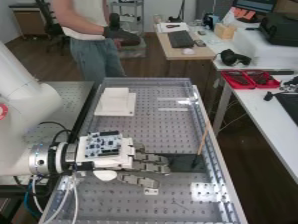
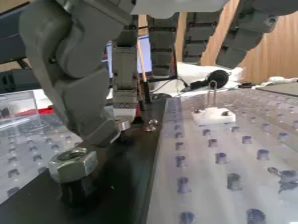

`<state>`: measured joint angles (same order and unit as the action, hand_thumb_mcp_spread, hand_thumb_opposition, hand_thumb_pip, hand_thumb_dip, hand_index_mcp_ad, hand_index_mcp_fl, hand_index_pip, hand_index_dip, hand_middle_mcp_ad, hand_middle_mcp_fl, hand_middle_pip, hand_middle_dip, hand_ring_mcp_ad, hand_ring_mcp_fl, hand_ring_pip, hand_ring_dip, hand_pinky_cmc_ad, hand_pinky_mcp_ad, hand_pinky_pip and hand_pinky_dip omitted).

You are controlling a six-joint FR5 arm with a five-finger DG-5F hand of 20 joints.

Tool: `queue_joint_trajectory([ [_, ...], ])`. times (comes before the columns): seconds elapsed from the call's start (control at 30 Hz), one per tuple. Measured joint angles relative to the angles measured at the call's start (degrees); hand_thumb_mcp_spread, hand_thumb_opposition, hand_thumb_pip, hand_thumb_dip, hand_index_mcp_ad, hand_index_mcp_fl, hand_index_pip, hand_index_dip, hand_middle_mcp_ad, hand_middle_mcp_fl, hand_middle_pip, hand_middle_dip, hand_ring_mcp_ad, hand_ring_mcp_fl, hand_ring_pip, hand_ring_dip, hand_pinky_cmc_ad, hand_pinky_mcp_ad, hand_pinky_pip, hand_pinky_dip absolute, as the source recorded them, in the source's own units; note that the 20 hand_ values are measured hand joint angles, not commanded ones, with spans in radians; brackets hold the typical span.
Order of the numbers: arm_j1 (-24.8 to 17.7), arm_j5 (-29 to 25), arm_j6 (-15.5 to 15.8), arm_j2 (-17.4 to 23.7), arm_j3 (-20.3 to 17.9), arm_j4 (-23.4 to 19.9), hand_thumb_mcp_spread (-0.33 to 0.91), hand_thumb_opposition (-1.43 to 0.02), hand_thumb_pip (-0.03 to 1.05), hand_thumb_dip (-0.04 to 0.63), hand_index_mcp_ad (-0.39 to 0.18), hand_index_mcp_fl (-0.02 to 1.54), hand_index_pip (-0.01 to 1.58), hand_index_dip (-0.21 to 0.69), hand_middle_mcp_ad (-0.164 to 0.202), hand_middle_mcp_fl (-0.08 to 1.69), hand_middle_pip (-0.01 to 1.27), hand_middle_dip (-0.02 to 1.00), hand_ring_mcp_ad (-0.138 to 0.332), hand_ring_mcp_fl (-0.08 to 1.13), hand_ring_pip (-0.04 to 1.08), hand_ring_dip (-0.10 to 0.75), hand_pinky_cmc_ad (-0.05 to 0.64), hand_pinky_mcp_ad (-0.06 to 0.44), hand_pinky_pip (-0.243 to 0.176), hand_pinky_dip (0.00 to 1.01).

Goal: Grab the bearing and place it in the white container

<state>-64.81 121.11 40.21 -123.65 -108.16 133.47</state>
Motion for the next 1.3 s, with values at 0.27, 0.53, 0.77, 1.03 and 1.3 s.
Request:
queue_joint_trajectory([
  [0.27, 0.01, -0.11, 0.49, -0.06, -0.06, -0.01, 0.43, -0.87, 0.62, 0.347, -0.101, 0.22, 1.22, 0.11, 0.065, 0.14, 0.13, 0.17, 0.113, 0.0, 0.12, 0.037, 0.293, 0.234, -0.044, 0.17],
  [0.53, 0.02, -0.26, 0.81, -0.1, 0.03, -0.07, 0.43, -0.87, 0.61, 0.344, -0.101, 0.25, 1.22, 0.11, 0.066, 0.14, 0.13, 0.17, 0.117, 0.0, 0.12, 0.037, 0.293, 0.234, -0.042, 0.17],
  [0.77, -0.03, -0.41, 1.68, -0.18, 0.15, 0.19, 0.43, -0.87, 0.6, 0.347, -0.101, 0.25, 1.23, 0.11, 0.063, 0.14, 0.13, 0.17, 0.113, 0.0, 0.12, 0.037, 0.293, 0.23, -0.042, 0.17],
  [1.03, -0.2, -0.58, 1.42, -0.18, 0.04, -0.33, 0.43, -0.87, 0.6, 0.347, -0.101, 0.27, 1.23, 0.11, 0.063, 0.14, 0.13, 0.17, 0.101, 0.0, 0.12, 0.037, 0.293, 0.234, -0.042, 0.17],
  [1.3, -0.3, -0.67, 1.65, -0.36, 0.22, -0.2, 0.43, -0.87, 0.6, 0.347, -0.101, 0.28, 1.22, 0.11, 0.063, 0.14, 0.13, 0.17, 0.101, 0.0, 0.12, 0.037, 0.293, 0.234, -0.042, 0.17],
])
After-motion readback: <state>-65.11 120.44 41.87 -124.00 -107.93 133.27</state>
